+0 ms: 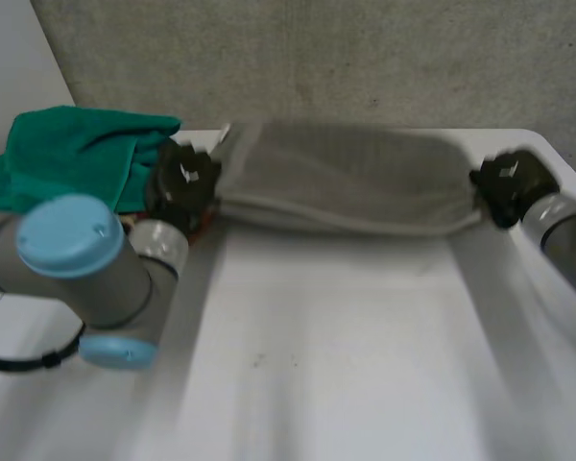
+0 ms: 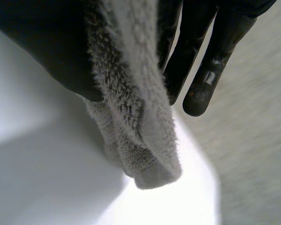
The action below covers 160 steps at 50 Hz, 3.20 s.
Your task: Fold the laundry.
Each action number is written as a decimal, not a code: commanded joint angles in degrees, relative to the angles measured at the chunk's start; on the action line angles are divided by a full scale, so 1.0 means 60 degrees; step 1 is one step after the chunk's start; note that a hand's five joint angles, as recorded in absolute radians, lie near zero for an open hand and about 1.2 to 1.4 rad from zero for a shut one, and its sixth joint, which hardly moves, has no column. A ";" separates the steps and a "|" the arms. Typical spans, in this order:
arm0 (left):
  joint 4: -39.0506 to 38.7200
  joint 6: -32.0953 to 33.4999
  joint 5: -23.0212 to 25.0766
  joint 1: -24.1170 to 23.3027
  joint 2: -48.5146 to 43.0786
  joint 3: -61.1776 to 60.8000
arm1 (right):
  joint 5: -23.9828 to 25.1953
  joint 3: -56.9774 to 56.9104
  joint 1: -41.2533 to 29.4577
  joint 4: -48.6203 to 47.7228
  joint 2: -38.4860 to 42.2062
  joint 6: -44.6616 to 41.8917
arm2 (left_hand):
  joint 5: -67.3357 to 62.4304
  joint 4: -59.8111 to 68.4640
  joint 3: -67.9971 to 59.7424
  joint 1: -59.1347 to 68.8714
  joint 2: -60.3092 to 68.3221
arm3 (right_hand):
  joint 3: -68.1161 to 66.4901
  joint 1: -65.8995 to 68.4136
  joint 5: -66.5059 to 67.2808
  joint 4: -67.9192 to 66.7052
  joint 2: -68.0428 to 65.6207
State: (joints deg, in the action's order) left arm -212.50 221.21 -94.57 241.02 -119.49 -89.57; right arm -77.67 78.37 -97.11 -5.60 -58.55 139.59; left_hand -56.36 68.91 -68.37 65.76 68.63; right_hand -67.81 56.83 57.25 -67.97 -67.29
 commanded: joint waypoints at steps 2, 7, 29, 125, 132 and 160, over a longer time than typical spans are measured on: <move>0.0011 -0.0394 -0.0014 -0.0429 -0.0593 -0.0598 | -0.0194 0.0707 0.0071 0.0025 0.0720 0.0813 | -0.2273 0.1848 -0.1938 0.2373 0.1896 | 0.3798 -0.1969 -0.3705 0.3825 0.3712; 0.0113 -0.0393 -0.0102 -0.0414 -0.0022 -0.0833 | -0.0268 0.1191 0.0057 0.0113 0.0238 0.1768 | -0.2273 0.1848 -0.1938 0.2373 0.1896 | 0.4939 -0.3110 -0.4846 0.4966 0.4853; 0.0641 -0.0452 -0.0117 -0.0385 0.0990 -0.1507 | 0.0244 0.3696 0.0906 -0.1132 -0.1668 0.1755 | -0.2273 0.1848 -0.1938 0.2373 0.1896 | -0.2032 0.3861 0.2125 -0.2005 -0.2118; 0.0480 0.2639 0.1026 -0.0180 -0.5866 0.6888 | -0.1307 -0.1138 0.0673 -0.1820 0.2141 0.0084 | 0.8018 -0.8443 0.8353 -0.7919 -0.8396 | 0.9634 -0.7806 -0.9542 0.9662 0.9549; -0.0749 0.2493 0.1055 -0.0472 -0.4110 0.4852 | -0.1206 0.0384 0.0700 -0.1382 0.0122 0.0494 | 0.9394 -0.9818 0.9728 -0.9294 -0.9771 | 0.9634 -0.7806 -0.9542 0.9662 0.9549; -0.1293 0.0559 0.0572 -0.1030 -0.0241 -0.0013 | 0.1168 0.2877 0.2488 -0.0472 0.0103 0.0129 | 0.9394 -0.9818 0.9728 -0.9294 -0.9771 | 0.2720 -0.0892 -0.2628 0.2748 0.2635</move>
State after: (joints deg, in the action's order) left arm -220.35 224.52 -89.63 235.03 -121.62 -89.01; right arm -70.27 97.43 -82.03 -5.87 -62.99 142.62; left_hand -2.60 11.61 -11.92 10.87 11.58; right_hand -21.16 18.38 10.87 -20.94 -20.87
